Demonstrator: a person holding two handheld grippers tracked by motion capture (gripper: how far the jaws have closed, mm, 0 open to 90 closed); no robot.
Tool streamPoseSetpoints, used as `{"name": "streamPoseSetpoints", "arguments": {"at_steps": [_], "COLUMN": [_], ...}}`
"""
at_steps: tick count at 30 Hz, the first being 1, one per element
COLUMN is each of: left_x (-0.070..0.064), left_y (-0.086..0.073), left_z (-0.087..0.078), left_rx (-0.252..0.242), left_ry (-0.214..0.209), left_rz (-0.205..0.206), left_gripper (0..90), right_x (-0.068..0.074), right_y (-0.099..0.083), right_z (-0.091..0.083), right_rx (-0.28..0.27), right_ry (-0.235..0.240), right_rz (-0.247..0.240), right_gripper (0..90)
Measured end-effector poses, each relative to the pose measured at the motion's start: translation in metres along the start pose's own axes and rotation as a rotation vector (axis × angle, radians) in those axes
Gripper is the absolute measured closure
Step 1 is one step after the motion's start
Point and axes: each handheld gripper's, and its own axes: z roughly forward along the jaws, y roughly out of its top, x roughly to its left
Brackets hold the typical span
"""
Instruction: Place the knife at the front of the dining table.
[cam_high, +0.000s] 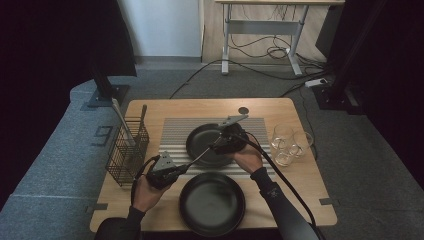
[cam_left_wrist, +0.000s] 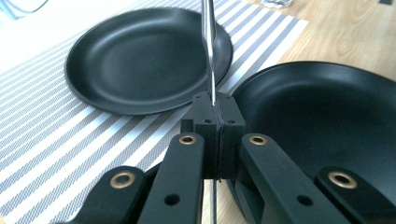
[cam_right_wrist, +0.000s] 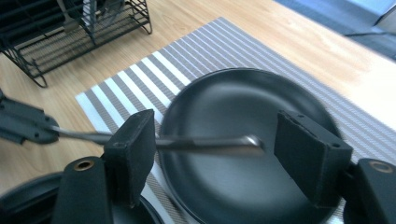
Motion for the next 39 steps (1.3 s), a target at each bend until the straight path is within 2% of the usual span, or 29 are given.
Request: {"name": "streamPoseSetpoints", "arguments": {"at_steps": [2,6,14,21,28,36,39], "left_x": [0.003,0.006,0.01,0.013,0.016,0.02,0.022], "left_y": [-0.002,-0.003,-0.005,-0.008,-0.01,-0.012,-0.013], "left_z": [-0.001,-0.002,-0.003,-0.002,-0.001,-0.003,-0.004], "left_rx": [-0.001,-0.001,0.011,0.024,0.033,0.036,0.039], "left_ry": [0.004,0.01,0.024,0.049,0.068,0.09,0.099], "left_rz": [-0.025,-0.04,-0.055,-0.064,-0.085,-0.106,-0.119], "left_gripper": [89.6,89.5,89.5,89.5,89.5,89.5,89.5], "right_x": [-0.002,-0.004,-0.008,-0.014,-0.017,-0.018,-0.021], "right_y": [-0.002,-0.008,-0.024,-0.044,-0.062,-0.084,-0.098], "right_z": [-0.007,-0.014,-0.025,-0.04,-0.049,-0.051,-0.054], "right_rx": [-0.025,-0.039,-0.054,-0.075,-0.092,-0.076,-0.062], "right_ry": [0.008,-0.001,-0.006,-0.005,-0.034,-0.07,-0.102], "right_rz": [0.004,-0.002,0.001,0.038,0.063,0.075,0.079], "right_gripper": [25.1,20.5,14.1,10.2,8.7,8.6,8.6]}}
